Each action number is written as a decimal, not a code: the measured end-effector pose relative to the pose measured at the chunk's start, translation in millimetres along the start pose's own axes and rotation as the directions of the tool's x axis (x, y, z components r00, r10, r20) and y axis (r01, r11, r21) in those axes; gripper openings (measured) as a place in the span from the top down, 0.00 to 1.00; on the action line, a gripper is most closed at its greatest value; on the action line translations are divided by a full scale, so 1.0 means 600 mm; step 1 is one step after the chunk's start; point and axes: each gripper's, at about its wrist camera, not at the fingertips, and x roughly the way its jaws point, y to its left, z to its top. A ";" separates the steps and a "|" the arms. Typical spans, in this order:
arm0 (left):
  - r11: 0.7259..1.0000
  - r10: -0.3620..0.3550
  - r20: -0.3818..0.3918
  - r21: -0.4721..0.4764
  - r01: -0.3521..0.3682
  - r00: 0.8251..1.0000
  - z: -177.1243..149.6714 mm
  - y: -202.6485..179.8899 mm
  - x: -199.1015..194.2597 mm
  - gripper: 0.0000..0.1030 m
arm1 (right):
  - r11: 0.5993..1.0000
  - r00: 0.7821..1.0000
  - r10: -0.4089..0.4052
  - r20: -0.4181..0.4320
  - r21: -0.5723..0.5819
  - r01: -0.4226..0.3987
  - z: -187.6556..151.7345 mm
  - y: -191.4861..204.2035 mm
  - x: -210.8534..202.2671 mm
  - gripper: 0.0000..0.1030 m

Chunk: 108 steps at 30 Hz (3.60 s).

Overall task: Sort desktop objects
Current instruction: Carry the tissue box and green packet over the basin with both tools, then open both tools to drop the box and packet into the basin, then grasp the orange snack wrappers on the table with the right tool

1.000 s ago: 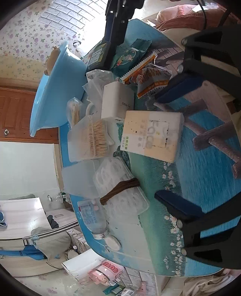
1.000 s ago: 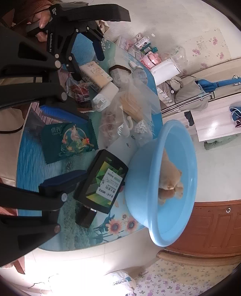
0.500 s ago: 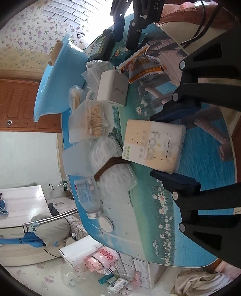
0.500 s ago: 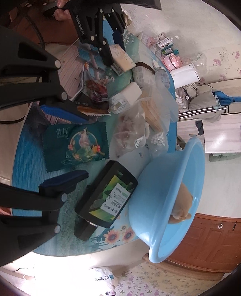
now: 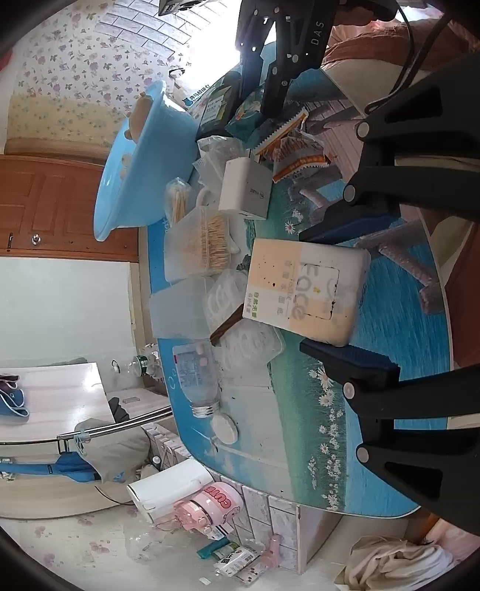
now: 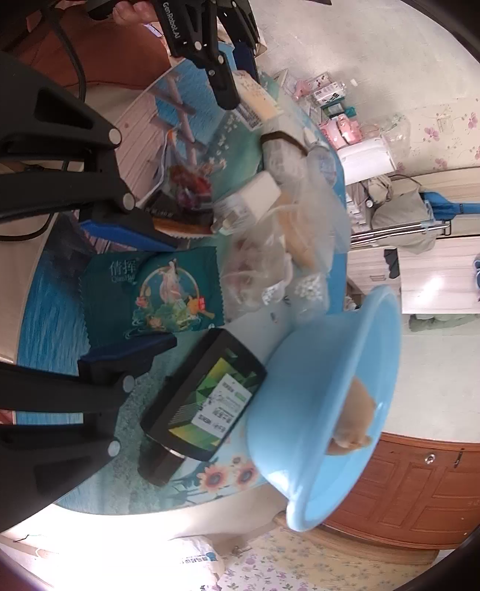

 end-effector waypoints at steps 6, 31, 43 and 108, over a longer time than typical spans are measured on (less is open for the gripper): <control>1.000 -0.012 0.027 0.003 0.012 1.000 0.015 -0.008 -0.016 0.52 | 1.000 0.997 0.017 0.073 -0.010 -0.016 0.019 0.006 -0.041 0.58; 0.982 -0.169 0.122 0.105 0.156 0.978 0.191 -0.148 0.000 0.52 | 0.984 0.968 -0.089 0.233 0.171 0.049 0.121 -0.136 -0.092 0.58; 0.972 -0.166 0.119 0.189 0.141 0.979 0.277 -0.218 0.073 0.50 | 0.979 0.962 -0.127 0.243 0.187 0.082 0.167 -0.211 -0.039 0.58; 0.982 0.118 0.011 -0.147 -0.115 0.993 -0.051 0.080 0.054 0.00 | 0.990 0.998 0.057 0.005 0.126 -0.057 0.005 0.024 0.011 0.37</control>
